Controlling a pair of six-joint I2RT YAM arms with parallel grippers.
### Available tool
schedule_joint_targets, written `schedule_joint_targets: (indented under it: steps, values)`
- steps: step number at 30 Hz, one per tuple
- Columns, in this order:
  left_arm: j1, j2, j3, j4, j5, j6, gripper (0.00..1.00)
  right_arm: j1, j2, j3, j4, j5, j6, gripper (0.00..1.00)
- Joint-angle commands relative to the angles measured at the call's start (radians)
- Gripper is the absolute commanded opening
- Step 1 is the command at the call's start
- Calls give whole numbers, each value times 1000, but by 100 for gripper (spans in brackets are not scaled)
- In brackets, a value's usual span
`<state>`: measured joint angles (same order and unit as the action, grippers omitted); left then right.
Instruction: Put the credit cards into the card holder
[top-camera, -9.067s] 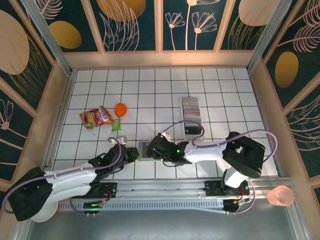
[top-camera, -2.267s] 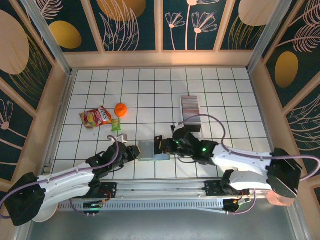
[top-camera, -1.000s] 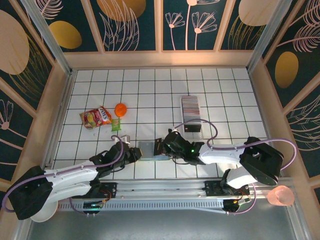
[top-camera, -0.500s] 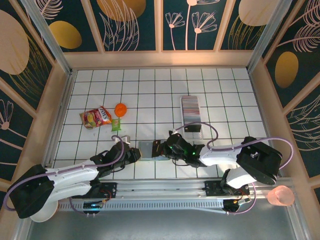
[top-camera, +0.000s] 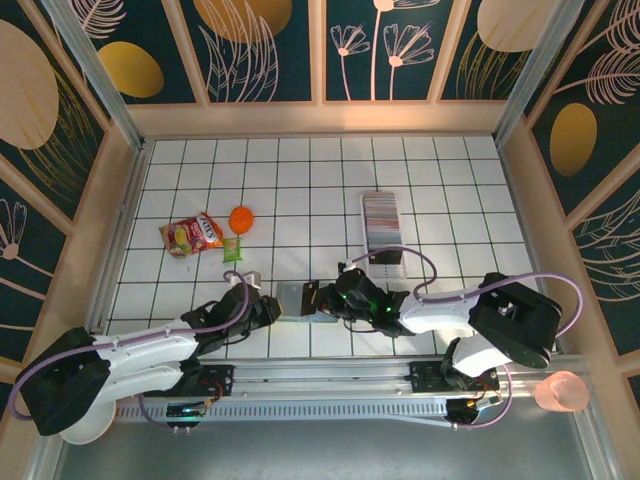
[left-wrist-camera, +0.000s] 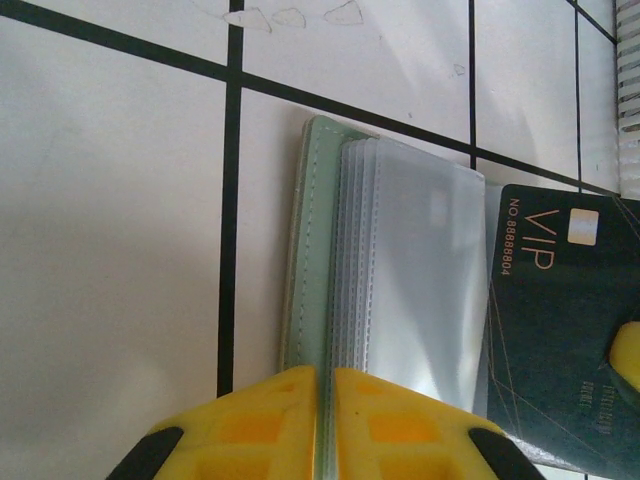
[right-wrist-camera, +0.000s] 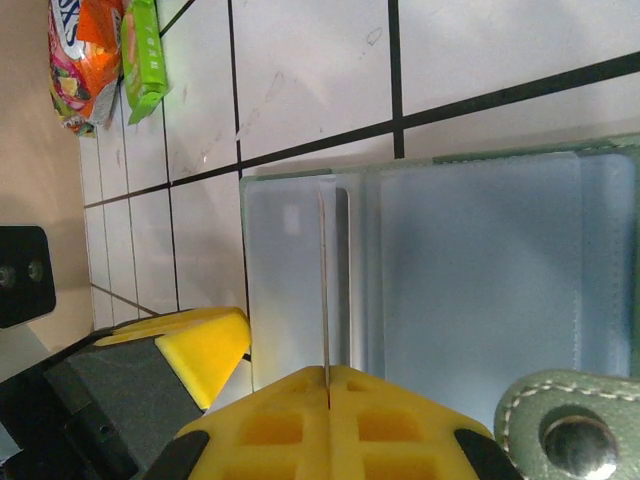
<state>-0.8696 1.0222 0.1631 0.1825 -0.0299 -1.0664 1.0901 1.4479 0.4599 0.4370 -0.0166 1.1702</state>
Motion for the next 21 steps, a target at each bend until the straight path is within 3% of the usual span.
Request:
schedule_joint_targets:
  steps: [1,21]
  values:
    - [-3,9,-2,20,10,4,12,1,13,-9,55,-22,27,0]
    - [-3,13,-12,29,5,4,11,11,15,-7,-84,28,120,0]
